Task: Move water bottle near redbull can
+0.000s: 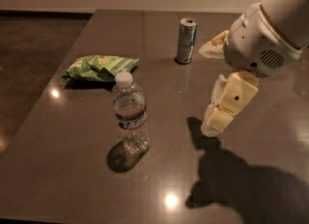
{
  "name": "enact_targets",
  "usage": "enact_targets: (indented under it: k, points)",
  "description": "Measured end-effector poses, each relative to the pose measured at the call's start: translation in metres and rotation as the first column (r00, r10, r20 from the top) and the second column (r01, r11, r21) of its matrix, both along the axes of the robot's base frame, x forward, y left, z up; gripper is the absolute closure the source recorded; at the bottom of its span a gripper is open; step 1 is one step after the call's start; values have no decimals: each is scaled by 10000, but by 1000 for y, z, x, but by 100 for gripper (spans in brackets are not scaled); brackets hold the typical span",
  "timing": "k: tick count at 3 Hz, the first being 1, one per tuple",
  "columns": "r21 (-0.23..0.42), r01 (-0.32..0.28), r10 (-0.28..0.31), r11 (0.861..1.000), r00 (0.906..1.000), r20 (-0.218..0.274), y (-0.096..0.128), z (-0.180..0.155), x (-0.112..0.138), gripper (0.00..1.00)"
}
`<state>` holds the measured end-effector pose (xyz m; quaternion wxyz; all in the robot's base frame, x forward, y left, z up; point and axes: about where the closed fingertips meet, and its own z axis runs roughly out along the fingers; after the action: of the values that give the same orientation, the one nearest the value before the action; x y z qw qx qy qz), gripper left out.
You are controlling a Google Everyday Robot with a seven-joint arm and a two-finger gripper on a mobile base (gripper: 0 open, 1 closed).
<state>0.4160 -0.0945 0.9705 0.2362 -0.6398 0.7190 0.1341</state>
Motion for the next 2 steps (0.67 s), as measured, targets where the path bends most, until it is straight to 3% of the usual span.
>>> enact_targets:
  k: [1,2]
  points:
    - [374,-35,39,9993,9999,-101,35,-8,2,0]
    - [1002,-241,283,9947,9988,-403,86,-17,-4,0]
